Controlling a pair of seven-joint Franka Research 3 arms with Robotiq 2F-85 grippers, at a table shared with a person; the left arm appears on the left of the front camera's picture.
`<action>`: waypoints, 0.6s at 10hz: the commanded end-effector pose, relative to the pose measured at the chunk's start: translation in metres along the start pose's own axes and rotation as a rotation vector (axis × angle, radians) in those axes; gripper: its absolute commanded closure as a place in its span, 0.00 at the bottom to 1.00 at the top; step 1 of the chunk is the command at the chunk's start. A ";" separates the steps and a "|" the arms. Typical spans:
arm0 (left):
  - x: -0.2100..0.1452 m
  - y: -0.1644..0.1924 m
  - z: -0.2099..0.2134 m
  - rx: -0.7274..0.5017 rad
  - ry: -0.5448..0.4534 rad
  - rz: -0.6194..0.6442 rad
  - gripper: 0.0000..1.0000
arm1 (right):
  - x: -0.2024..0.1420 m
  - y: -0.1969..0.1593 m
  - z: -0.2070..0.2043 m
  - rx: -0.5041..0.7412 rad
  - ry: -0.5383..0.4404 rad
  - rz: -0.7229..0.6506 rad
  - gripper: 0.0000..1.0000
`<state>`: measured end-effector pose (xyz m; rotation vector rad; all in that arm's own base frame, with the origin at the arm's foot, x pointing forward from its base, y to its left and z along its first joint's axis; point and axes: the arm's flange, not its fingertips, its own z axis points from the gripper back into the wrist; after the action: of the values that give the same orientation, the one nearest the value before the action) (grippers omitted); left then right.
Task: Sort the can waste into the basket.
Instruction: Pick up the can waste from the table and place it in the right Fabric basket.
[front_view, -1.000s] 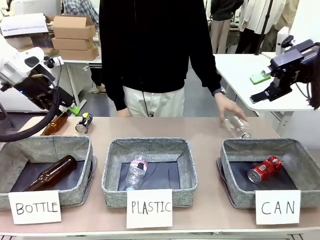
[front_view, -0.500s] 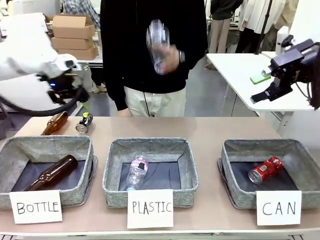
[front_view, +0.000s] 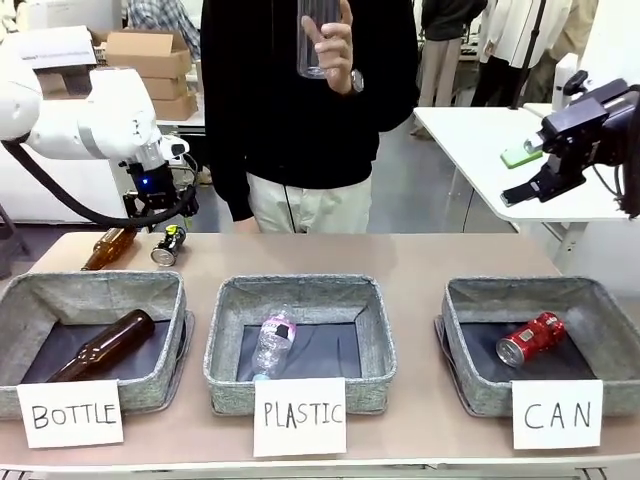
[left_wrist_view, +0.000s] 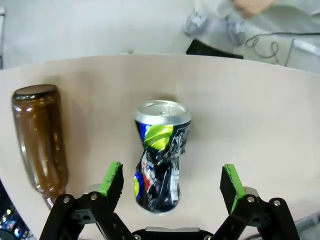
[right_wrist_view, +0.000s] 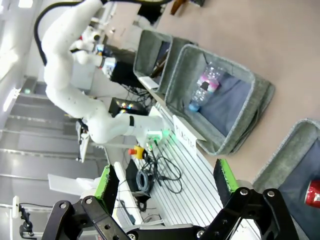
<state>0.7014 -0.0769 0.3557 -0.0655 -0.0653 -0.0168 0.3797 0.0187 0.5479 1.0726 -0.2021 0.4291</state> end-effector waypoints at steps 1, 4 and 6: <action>0.007 -0.008 -0.014 0.033 0.028 0.006 0.00 | 0.002 0.004 0.002 -0.015 0.001 -0.016 0.00; 0.009 -0.004 -0.036 0.048 0.074 0.007 0.00 | 0.002 0.004 0.002 -0.015 0.001 -0.016 0.00; 0.005 -0.005 -0.033 0.040 0.047 0.007 0.58 | 0.002 0.004 0.002 -0.015 0.001 -0.016 0.00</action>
<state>0.7066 -0.0844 0.3138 -0.0460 -0.0062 -0.0301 0.3797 0.0187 0.5479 1.0726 -0.2021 0.4291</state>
